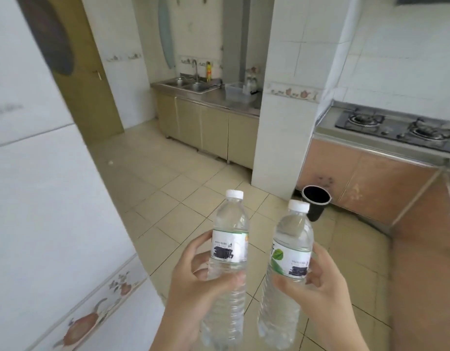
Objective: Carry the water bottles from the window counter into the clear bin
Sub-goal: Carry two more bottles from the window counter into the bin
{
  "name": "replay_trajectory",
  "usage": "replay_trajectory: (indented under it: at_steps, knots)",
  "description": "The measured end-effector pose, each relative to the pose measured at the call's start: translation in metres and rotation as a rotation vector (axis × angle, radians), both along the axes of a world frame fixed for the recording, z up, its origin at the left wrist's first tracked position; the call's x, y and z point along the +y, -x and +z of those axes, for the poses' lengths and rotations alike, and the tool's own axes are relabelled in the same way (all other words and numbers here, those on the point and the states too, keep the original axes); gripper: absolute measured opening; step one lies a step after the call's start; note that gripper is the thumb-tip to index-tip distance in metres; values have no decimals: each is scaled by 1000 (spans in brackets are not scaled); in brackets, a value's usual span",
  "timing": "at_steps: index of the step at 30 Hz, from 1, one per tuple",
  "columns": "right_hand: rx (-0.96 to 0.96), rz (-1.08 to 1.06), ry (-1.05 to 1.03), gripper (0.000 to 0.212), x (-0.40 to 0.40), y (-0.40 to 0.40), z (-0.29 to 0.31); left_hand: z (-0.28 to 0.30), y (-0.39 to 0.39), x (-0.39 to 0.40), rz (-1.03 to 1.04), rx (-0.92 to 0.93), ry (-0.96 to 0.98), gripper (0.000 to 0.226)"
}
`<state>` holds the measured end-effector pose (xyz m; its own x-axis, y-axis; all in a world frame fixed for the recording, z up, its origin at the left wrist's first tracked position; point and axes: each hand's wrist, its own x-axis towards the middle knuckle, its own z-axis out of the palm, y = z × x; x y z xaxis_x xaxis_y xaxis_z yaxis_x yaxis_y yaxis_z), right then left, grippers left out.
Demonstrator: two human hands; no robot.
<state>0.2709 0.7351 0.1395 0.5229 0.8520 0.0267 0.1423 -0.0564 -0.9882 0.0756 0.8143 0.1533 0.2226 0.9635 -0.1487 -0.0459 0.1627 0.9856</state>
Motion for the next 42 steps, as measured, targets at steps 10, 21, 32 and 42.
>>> replay_trajectory:
  at_steps: [10, 21, 32, 42]
  knots:
    - [-25, -32, -44, 74, 127, -103, -9, -4, -112, 134, -26, -66, 1, 82]
    - [-75, 115, -29, 84, 299, -219, 12, 25, -208, 287, 129, -64, -53, 80]
    - [-109, 181, -114, 73, 507, -293, 32, 25, -284, 475, 182, -63, -104, 81]
    - [-202, 122, -114, 78, 685, -372, 55, 38, -360, 666, 144, -114, -111, 84]
